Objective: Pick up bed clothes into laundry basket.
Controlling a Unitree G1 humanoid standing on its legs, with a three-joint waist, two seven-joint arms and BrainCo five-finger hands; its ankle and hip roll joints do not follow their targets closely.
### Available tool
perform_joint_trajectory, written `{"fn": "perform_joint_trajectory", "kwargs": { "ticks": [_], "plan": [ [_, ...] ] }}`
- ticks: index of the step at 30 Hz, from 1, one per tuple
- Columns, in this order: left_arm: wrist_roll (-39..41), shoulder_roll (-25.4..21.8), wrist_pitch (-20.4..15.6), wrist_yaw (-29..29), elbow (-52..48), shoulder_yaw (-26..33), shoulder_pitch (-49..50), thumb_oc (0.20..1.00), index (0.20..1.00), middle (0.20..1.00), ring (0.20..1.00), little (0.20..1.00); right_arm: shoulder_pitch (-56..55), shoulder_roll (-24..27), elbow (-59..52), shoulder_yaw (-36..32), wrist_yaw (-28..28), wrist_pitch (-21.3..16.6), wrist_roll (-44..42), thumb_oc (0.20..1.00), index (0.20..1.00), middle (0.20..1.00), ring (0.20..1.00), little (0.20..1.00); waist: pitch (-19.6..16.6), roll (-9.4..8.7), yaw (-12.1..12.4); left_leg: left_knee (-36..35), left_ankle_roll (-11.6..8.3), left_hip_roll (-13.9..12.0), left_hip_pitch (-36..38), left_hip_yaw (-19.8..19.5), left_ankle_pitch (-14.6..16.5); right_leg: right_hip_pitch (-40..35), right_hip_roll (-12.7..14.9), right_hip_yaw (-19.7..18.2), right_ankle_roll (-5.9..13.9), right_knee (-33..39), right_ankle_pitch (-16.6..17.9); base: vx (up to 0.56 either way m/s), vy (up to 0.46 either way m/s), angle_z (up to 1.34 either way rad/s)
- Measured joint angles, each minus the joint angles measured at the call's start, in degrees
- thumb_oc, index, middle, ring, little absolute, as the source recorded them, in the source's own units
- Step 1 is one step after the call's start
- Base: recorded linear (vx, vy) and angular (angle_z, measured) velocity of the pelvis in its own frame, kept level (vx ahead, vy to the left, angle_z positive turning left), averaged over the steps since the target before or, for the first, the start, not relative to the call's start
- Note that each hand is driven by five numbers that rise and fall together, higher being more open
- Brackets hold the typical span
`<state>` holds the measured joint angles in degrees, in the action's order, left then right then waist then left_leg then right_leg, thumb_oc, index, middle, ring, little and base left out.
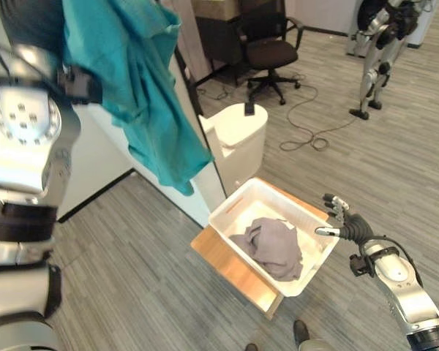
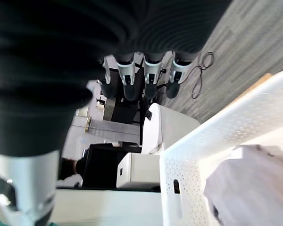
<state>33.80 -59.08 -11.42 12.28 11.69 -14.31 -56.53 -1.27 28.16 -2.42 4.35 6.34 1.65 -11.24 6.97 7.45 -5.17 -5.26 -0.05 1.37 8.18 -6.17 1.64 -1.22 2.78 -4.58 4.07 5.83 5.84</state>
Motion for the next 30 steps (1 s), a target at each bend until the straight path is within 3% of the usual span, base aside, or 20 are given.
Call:
{"fn": "perform_joint_trajectory", "kwargs": {
  "ticks": [3, 6, 9, 11, 19, 27, 30],
  "plan": [
    [2.2, 0.6, 0.2, -1.4, 5.6, -4.9, -0.5, 0.2, 0.2, 0.2, 0.2, 0.2, -0.7, -2.6, -1.5, -2.8, -1.3, -2.2, -5.4, 1.0, 1.0, 1.0, 1.0, 1.0, -1.0, 1.42, -2.1, 0.0, -0.24, -0.2, -0.2, 1.0, 0.2, 0.7, -0.4, -1.1, 0.13, 0.0, 0.1, 0.01, 0.024, -0.21],
    [3.9, 1.1, 1.2, -2.1, 10.4, -6.4, 0.2, 0.2, 0.2, 0.2, 0.2, 0.2, -1.4, -3.5, -2.1, -4.5, -2.4, -3.6, -8.0, 1.0, 1.0, 1.0, 1.0, 1.0, -0.9, 1.36, -3.2, -0.1, -0.51, -0.5, -0.3, 2.7, 0.4, 1.6, -0.9, -2.5, 0.15, 0.1, 0.3, 0.01, 0.011, -0.24],
    [4.3, 3.0, 2.6, -2.8, 13.4, -5.6, 2.2, 0.2, 0.2, 0.2, 0.2, 0.2, -2.9, -4.1, -5.3, -9.7, -4.6, -4.3, -10.0, 1.0, 1.0, 1.0, 1.0, 1.0, -0.8, 1.13, -4.9, -0.1, -0.54, -0.5, -1.1, 3.7, 0.4, 2.7, -1.0, -2.9, 0.17, 0.0, 0.6, 0.03, 0.02, -0.18],
    [4.3, 5.7, 3.3, -3.7, 13.9, -3.0, 7.9, 0.2, 0.2, 0.2, 0.2, 0.2, -3.1, -4.3, -9.5, -15.3, -7.0, -7.3, -10.0, 1.0, 1.0, 1.0, 1.0, 1.0, -0.4, 0.62, -6.5, -0.1, -0.64, -0.5, -1.0, 4.7, 0.5, 3.1, -1.3, -4.1, 0.35, 0.0, 1.0, 0.02, 0.02, -0.31],
    [4.2, 10.3, 6.0, -4.7, 13.8, -1.2, 18.3, 0.2, 0.2, 0.2, 0.2, 0.2, -2.8, -4.4, -10.3, -17.6, -11.2, -7.7, -9.0, 1.0, 1.0, 1.0, 1.0, 1.0, 1.4, -1.42, -7.1, -0.3, -0.64, -0.9, -1.1, 6.5, 0.5, 3.9, -1.8, -5.6, 0.11, 0.0, 1.4, 0.0, 0.008, -0.11],
    [-0.8, 10.0, 8.1, -10.5, 9.8, -3.4, 23.4, 0.2, 0.2, 0.2, 0.2, 0.2, -3.3, -5.4, -10.2, -17.4, -12.2, -7.7, -8.9, 1.0, 1.0, 1.0, 1.0, 1.0, 3.6, -1.49, -5.7, -0.4, -0.67, -0.9, -1.2, 6.5, 0.5, 3.9, -1.8, -5.5, 0.14, 0.1, 1.4, 0.0, 0.001, 0.0],
    [-2.9, 12.1, 8.8, -11.5, 9.8, -5.0, 25.2, 0.2, 0.2, 0.2, 0.2, 0.2, -3.4, -6.1, -10.2, -17.2, -12.1, -7.7, -8.9, 1.0, 1.0, 1.0, 1.0, 1.0, 4.0, -1.36, -5.6, -0.4, -0.74, -0.9, -1.2, 6.3, 0.6, 3.8, -1.7, -5.3, 0.17, 0.2, 1.4, -0.02, 0.001, 0.03]
  ]
}}
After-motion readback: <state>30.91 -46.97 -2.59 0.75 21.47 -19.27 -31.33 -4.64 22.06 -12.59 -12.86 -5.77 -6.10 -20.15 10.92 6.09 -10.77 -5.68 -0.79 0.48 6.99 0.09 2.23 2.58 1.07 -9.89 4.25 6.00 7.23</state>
